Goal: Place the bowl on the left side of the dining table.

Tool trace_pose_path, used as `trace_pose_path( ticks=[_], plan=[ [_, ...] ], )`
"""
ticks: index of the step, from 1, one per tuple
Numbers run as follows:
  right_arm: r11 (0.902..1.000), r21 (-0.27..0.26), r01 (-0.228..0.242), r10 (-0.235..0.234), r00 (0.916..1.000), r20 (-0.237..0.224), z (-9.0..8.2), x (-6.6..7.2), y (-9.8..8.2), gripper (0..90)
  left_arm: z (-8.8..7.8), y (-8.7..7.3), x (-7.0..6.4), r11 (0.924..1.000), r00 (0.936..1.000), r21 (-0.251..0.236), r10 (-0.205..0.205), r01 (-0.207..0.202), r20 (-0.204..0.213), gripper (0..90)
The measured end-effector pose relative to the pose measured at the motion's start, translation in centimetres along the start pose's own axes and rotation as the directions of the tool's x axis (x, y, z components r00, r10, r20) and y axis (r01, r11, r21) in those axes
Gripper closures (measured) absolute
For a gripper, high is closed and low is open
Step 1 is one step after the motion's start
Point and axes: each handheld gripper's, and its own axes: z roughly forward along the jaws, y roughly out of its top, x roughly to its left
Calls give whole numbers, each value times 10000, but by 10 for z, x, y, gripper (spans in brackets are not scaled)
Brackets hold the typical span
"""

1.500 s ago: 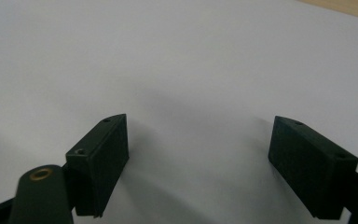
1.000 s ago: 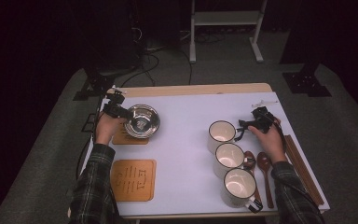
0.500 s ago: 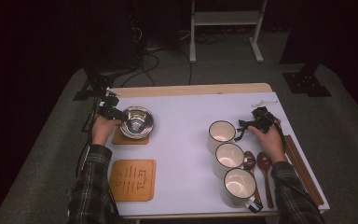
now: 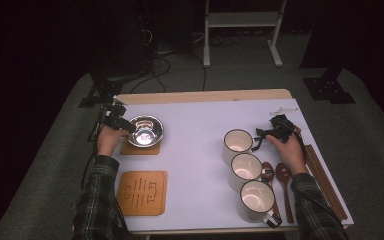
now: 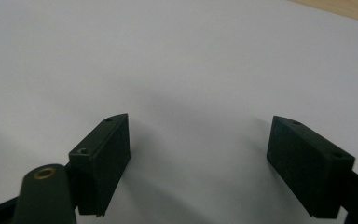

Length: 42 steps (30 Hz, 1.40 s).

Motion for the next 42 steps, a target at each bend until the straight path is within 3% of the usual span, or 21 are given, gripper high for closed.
trace_pose_path(
  ticks=[14, 22, 30, 39, 42],
  plan=[
    [10000, -5, 30, -30, 10000, -8, 0, 0, 0, 205, 6, -3, 5, 9996, 9998, 277, -33, 39, -202, 772],
    [10000, -7, 38, -38, 10000, -16, 0, 0, 0, 206, 10, -3, 4, 9992, 9994, 395, -29, 43, -346, 697],
    [10000, -10, 43, -44, 10000, -19, 0, 0, 0, 206, 11, -3, 2, 9989, 9985, 451, 127, -103, -536, 543],
    [10000, -13, 57, -57, 10000, -13, 0, 0, 0, 206, 13, -2, 2, 9993, 9986, 368, 127, -109, -516, 310],
    [10000, -12, 50, -50, 10000, -16, 0, 0, 0, 206, 14, -2, 2, 9992, 9972, 298, 276, -256, -692, 235]
  ],
)
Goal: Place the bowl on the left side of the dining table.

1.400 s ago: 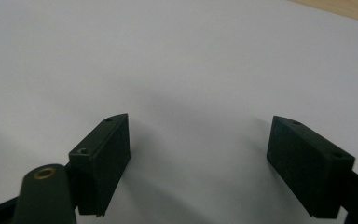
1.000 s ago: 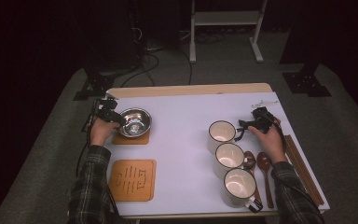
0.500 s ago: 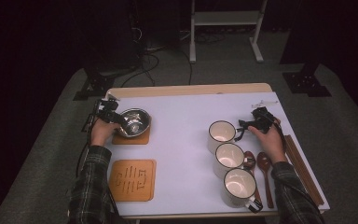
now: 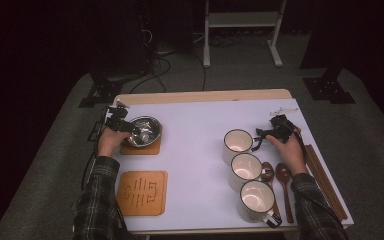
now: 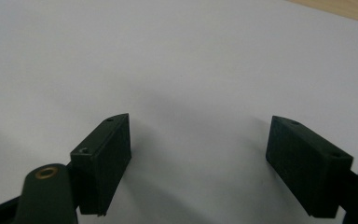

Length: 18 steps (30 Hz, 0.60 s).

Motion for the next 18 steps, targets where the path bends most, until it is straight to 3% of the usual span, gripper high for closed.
trace_pose_path(
  ticks=[1, 9, 18],
  plan=[
    [10000, 2, -6, 6, 10000, -3, 0, 0, 0, 207, 0, 0, 0, 10000, 10000, -40, 44, -44, -67, 183],
    [10000, 6, -36, 36, 10000, -13, 0, 0, 0, 206, -3, 1, -1, 9992, 9997, -357, 185, -191, -172, 23],
    [9999, 27, -97, 97, 9999, -51, 0, -1, 0, 206, -16, 1, -10, 9959, 9985, -759, 478, -498, -273, 0]
  ],
)
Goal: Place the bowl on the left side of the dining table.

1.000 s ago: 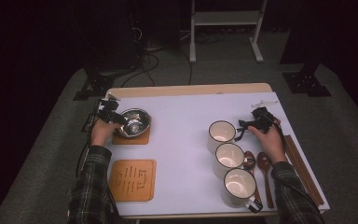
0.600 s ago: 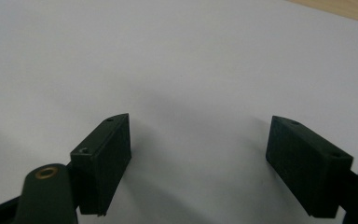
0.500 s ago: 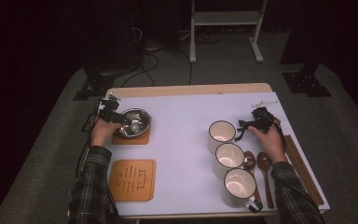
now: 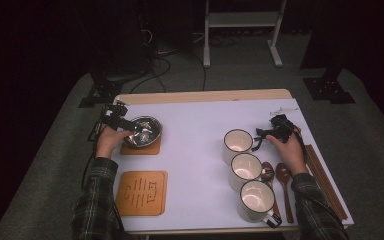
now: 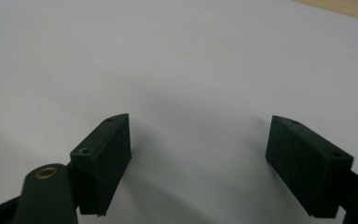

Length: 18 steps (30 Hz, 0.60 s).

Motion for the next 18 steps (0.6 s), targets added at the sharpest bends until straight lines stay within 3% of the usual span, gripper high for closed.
trace_pose_path(
  ticks=[4, 11, 18],
  plan=[
    [10000, 1, -14, 14, 10000, -16, 0, 0, 0, 206, -8, 1, -9, 9995, 9996, -126, 279, -280, -34, 0],
    [10000, 16, -25, 25, 10000, -38, 0, -1, 0, 206, -22, 1, -22, 9974, 9992, -599, 395, -388, 97, 0],
    [10000, 39, -67, 67, 10000, -66, 0, -1, 0, 205, -36, -2, -38, 9928, 9964, -1035, 655, -596, 545, 0]
  ],
)
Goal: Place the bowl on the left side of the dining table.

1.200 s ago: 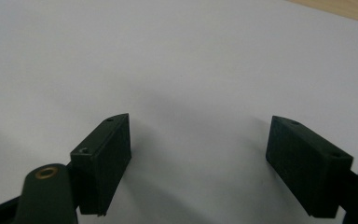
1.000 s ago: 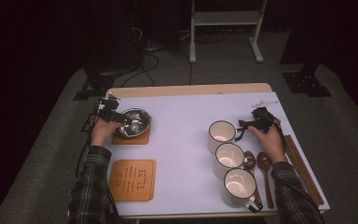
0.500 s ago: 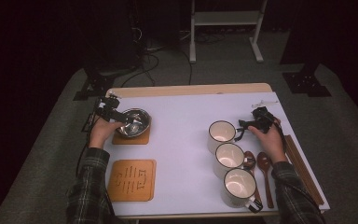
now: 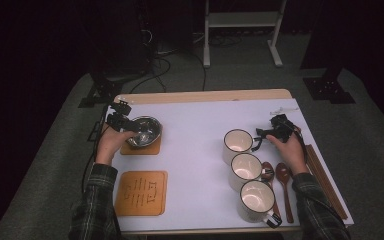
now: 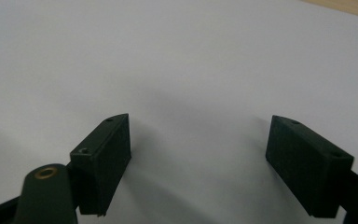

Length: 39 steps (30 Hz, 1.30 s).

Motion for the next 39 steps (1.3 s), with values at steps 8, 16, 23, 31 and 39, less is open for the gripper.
trace_pose_path(
  ticks=[8, 16, 23, 31, 39],
  plan=[
    [10000, 13, -10, 10, 10000, -14, 0, 0, 0, 205, -10, -4, -22, 9990, 9979, -255, 379, -366, 530, 0],
    [10000, 19, -2, 2, 10000, -18, 0, 0, 0, 205, -15, -8, -47, 9957, 9924, -373, 873, -844, 866, 0],
    [10000, 20, 4, -4, 10000, -14, 0, 0, 0, 205, -19, -12, -69, 9915, 9865, -528, 1238, -1187, 1076, 0],
    [10000, 22, 3, -3, 10000, -18, 0, -1, 0, 205, -19, -18, -94, 9842, 9768, -751, 1691, -1603, 1315, 0],
    [10000, 24, -1, 1, 10000, -27, 0, -1, 0, 205, -18, -24, -117, 9766, 9662, -929, 2064, -1938, 1545, 0]
  ],
)
